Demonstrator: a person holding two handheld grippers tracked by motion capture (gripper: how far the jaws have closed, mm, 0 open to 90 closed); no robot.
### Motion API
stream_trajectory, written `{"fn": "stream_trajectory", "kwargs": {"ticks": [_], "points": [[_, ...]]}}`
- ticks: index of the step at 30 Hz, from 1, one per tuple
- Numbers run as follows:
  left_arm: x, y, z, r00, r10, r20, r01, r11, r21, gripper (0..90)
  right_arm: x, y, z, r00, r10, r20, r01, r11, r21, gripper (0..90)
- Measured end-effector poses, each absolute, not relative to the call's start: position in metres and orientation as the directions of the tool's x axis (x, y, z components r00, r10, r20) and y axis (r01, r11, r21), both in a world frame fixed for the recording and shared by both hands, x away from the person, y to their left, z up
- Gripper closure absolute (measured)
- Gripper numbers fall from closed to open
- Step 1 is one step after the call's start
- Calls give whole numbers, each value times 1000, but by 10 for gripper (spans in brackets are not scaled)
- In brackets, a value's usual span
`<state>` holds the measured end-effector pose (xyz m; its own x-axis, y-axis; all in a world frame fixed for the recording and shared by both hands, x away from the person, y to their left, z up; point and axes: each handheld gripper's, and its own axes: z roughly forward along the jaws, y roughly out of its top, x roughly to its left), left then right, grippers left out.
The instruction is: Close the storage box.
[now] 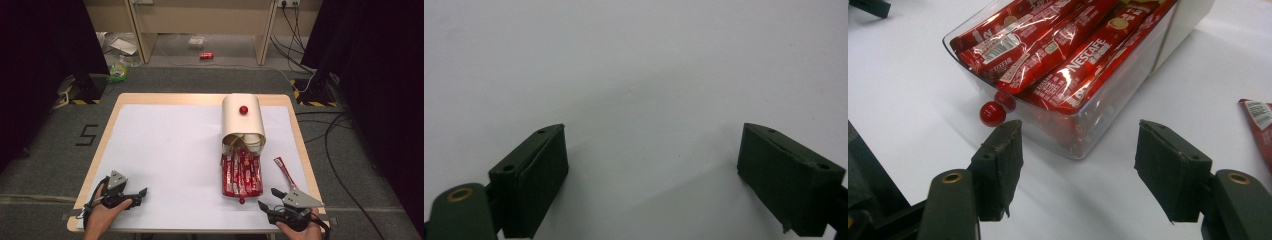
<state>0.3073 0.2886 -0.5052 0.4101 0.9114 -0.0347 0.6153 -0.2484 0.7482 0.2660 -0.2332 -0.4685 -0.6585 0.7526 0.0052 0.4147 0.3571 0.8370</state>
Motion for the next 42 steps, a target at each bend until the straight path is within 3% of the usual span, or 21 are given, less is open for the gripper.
{"fn": "stream_trajectory", "kwargs": {"ticks": [42], "points": [[307, 289, -505, 410, 911, -34, 615, -249, 748, 121, 281, -211, -472, -670, 741, -47, 423, 432, 796, 341]]}}
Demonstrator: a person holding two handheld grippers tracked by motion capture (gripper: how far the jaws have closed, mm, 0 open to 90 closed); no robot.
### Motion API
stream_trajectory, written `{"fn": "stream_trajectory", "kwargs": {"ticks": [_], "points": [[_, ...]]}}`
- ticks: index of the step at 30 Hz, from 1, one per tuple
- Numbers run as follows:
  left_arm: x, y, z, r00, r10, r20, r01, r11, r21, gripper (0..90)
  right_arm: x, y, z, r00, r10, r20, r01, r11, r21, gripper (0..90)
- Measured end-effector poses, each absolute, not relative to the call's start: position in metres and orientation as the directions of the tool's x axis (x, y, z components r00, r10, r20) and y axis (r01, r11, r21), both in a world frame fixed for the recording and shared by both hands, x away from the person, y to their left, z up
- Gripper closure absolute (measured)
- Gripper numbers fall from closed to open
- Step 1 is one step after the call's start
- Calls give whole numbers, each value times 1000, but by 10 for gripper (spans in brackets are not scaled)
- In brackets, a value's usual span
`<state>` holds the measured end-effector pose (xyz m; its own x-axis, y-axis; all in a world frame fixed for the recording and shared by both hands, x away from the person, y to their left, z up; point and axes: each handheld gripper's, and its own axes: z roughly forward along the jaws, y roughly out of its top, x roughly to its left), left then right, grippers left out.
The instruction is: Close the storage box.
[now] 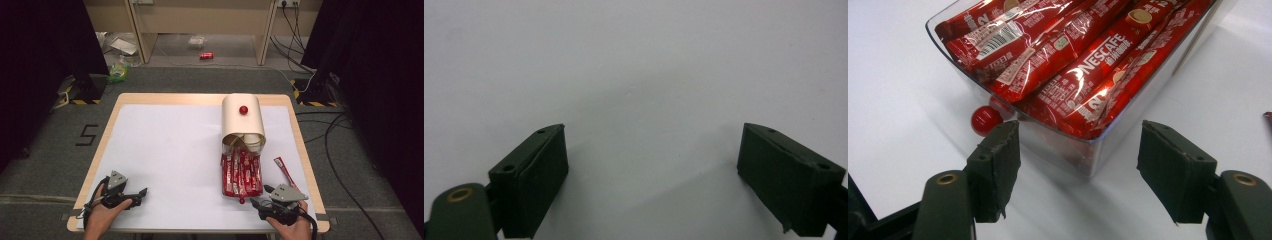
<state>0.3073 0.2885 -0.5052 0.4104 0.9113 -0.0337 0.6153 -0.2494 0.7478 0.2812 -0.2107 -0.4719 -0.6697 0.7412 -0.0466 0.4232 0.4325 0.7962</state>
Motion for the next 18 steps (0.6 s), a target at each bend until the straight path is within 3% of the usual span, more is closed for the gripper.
{"fn": "stream_trajectory", "kwargs": {"ticks": [18], "points": [[307, 289, -505, 411, 911, -34, 615, -250, 748, 121, 287, -208, -470, -657, 751, -58, 406, 418, 813, 342]]}}
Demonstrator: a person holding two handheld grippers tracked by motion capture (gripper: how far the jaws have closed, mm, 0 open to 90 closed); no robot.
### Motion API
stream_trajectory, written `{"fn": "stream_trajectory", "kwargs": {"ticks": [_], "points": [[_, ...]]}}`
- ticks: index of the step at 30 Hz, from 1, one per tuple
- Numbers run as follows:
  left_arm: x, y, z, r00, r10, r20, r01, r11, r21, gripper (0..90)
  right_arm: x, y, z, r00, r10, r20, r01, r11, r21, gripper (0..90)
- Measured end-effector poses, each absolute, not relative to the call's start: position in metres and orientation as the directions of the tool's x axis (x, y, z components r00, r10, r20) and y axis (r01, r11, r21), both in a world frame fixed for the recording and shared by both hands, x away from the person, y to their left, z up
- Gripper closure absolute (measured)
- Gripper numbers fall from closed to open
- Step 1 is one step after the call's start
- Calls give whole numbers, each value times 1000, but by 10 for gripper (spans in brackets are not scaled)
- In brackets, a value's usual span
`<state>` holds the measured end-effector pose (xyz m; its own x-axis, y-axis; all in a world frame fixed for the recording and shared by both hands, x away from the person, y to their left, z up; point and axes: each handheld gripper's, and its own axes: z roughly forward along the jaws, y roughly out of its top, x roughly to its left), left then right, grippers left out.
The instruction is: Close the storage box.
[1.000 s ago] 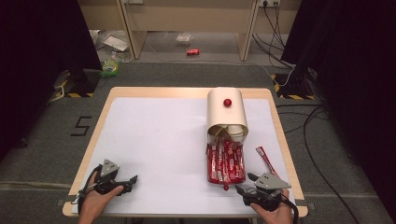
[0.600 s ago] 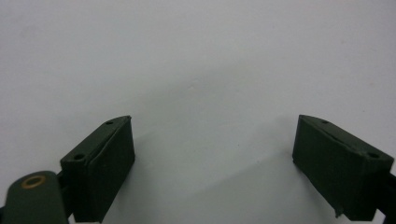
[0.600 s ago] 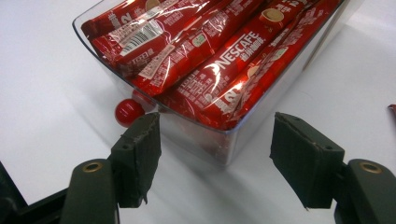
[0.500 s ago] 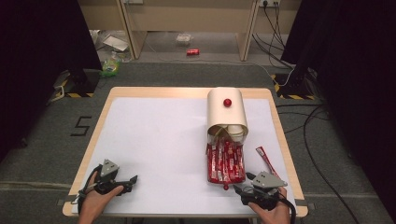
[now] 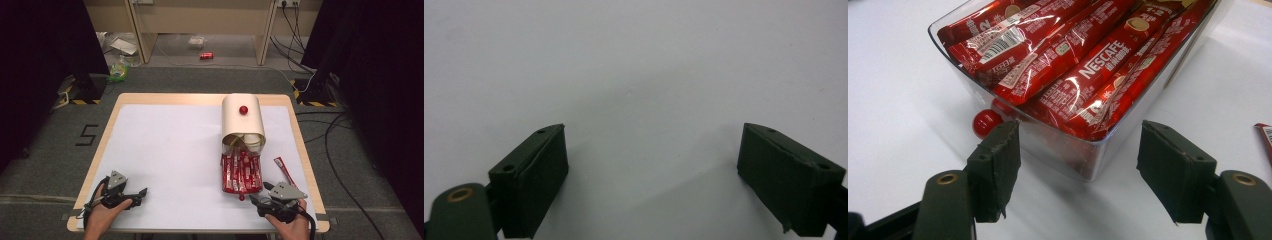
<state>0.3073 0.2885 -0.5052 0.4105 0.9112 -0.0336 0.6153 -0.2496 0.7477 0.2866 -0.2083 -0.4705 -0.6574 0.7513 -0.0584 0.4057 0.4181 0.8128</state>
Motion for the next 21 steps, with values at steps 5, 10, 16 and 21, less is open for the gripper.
{"fn": "stream_trajectory", "kwargs": {"ticks": [5, 10, 16, 21], "points": [[307, 288, -505, 410, 911, -34, 615, -249, 748, 121, 287, -209, -468, -648, 759, -66, 392, 406, 825, 343], [307, 288, -505, 410, 911, -34, 615, -249, 748, 121, 288, -208, -468, -644, 762, -60, 394, 398, 828, 342], [307, 289, -505, 410, 911, -34, 615, -249, 748, 121, 289, -209, -468, -640, 766, -56, 389, 386, 836, 342], [307, 288, -505, 410, 911, -34, 615, -249, 748, 121, 291, -208, -467, -635, 771, -57, 385, 380, 841, 343]]}}
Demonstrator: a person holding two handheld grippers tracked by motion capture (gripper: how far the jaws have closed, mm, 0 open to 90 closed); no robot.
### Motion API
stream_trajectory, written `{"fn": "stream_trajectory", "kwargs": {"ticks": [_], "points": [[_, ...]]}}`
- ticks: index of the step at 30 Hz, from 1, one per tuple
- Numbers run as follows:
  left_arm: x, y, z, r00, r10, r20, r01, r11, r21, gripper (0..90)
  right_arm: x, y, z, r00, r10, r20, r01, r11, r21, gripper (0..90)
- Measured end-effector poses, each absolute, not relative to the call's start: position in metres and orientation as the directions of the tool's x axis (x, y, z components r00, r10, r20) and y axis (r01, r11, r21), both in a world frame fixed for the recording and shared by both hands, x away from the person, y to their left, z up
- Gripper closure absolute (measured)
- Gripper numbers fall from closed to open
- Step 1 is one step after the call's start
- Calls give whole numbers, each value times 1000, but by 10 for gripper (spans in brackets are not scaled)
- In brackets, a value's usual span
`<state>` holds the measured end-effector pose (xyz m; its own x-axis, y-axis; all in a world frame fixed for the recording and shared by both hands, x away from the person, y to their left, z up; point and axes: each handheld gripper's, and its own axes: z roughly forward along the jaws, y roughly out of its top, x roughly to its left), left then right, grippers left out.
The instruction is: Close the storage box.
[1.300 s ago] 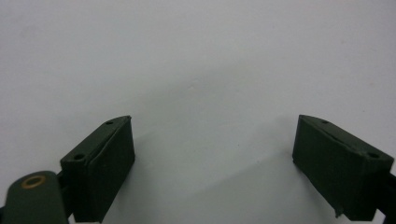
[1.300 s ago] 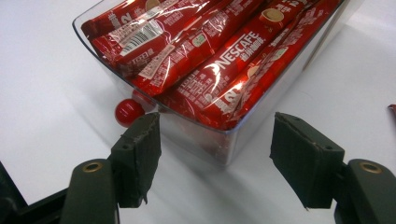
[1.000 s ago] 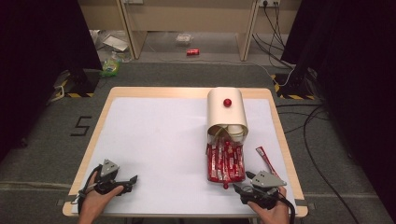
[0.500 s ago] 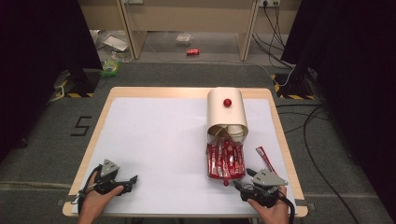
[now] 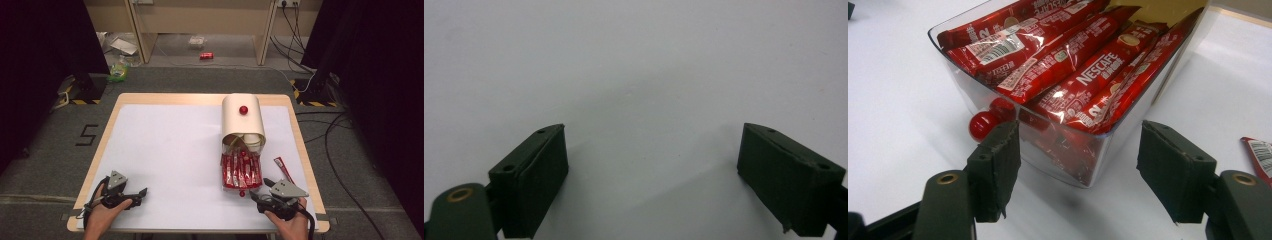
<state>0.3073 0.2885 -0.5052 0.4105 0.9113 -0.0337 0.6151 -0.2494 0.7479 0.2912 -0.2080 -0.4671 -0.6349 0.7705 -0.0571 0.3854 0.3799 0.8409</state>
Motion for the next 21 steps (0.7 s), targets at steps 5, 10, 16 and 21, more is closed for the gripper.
{"fn": "stream_trajectory", "kwargs": {"ticks": [5, 10, 16, 21], "points": [[307, 288, -505, 410, 911, -33, 615, -250, 748, 121, 294, -209, -467, -630, 775, -51, 386, 369, 845, 343], [307, 289, -505, 411, 911, -34, 615, -249, 748, 121, 296, -209, -467, -624, 781, -44, 387, 357, 850, 343], [307, 288, -505, 410, 911, -33, 615, -250, 748, 121, 299, -209, -467, -618, 785, -46, 386, 354, 852, 342], [307, 288, -505, 410, 911, -33, 615, -250, 748, 121, 301, -208, -468, -613, 789, -48, 387, 352, 853, 342]]}}
